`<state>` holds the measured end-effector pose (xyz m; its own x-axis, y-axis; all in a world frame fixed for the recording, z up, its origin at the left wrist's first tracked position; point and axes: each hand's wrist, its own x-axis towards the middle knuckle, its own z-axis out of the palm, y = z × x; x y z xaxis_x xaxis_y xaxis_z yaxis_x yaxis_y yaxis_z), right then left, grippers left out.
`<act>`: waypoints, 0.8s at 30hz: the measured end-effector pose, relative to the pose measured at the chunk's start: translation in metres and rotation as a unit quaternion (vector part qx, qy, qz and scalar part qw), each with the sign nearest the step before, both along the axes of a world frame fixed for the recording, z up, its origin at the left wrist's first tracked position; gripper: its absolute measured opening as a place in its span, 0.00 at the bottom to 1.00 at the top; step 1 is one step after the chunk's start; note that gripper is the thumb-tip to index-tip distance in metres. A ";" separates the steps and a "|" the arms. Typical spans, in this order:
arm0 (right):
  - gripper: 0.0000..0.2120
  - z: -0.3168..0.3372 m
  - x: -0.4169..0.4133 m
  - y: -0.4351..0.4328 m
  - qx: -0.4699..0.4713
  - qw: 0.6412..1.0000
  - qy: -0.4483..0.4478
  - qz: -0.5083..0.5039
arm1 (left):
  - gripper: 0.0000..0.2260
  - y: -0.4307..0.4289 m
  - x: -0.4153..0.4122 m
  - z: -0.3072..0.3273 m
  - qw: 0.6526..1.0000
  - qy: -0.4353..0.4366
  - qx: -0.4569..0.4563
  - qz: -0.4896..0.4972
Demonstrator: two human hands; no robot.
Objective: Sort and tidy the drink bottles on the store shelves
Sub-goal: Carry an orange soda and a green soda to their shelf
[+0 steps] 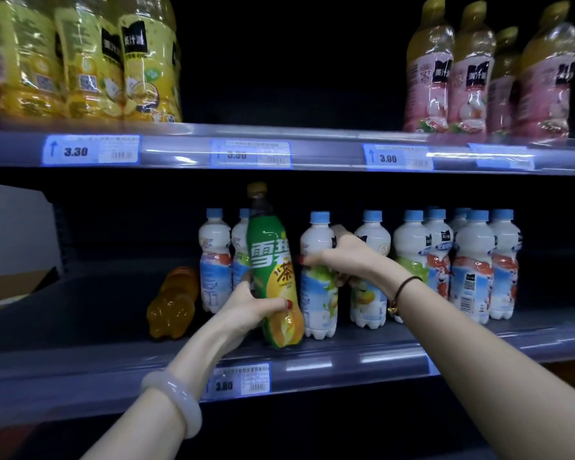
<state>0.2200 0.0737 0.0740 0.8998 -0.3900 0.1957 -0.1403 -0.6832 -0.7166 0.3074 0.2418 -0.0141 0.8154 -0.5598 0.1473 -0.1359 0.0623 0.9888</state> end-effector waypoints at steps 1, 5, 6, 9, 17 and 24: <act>0.22 -0.006 -0.001 -0.002 0.015 1.000 0.000 0.008 | 0.22 0.000 0.001 -0.001 1.000 0.000 0.000 0.001; 0.23 -0.029 0.008 -0.004 0.068 0.991 -0.106 0.035 | 0.13 0.005 0.007 0.001 0.998 -0.002 -0.035 0.044; 0.28 -0.034 0.013 -0.003 0.063 0.988 -0.138 0.033 | 0.16 0.006 0.010 0.002 0.998 -0.008 -0.041 0.053; 0.35 -0.044 0.027 0.004 0.052 0.983 -0.174 0.030 | 0.27 0.006 0.011 0.004 0.999 -0.025 -0.018 0.039; 0.31 -0.053 0.009 0.020 -0.096 0.956 -0.267 -0.077 | 0.38 0.003 0.016 0.003 1.000 0.002 -0.003 -0.006; 0.30 -0.064 0.014 0.085 -0.098 0.979 -0.160 -0.075 | 0.32 0.013 0.010 0.002 0.999 -0.016 -0.024 -0.037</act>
